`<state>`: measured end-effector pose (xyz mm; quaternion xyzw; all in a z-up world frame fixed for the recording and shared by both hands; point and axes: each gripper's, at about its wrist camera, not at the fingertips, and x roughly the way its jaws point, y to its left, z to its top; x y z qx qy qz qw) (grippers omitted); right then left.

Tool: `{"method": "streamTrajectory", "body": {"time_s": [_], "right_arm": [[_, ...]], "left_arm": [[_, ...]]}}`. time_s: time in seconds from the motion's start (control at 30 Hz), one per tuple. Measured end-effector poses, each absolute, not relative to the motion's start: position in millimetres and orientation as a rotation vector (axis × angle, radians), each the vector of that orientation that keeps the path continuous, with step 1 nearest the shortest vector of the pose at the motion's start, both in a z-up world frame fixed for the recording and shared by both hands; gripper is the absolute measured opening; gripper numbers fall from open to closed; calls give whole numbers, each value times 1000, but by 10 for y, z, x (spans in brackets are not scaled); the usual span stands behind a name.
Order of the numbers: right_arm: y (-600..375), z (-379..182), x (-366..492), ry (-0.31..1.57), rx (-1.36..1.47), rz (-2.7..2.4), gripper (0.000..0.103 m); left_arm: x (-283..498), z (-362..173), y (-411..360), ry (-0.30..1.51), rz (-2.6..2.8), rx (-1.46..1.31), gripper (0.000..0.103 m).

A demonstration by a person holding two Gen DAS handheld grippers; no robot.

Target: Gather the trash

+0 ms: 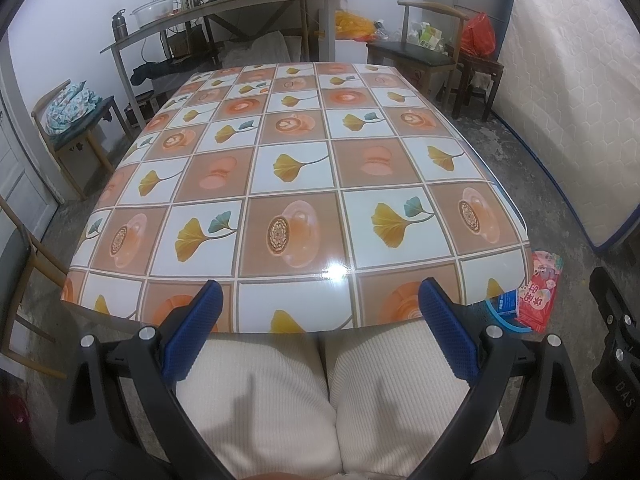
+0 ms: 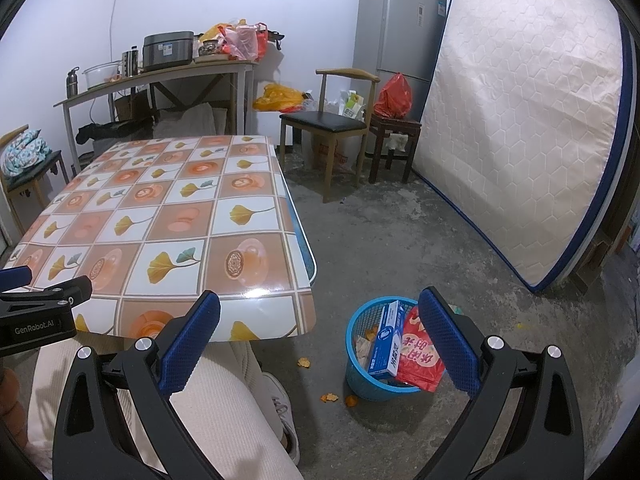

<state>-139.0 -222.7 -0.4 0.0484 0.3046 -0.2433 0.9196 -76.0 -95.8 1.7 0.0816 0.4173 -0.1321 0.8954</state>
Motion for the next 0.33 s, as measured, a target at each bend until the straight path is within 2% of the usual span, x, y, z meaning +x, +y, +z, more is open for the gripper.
{"method": "streamTrajectory", "body": {"time_s": [0.33], "right_arm": [[-2233,4,-1391,625,101,-500,97]], "left_arm": [[-760,16,-955,866,-273,168,94]]}}
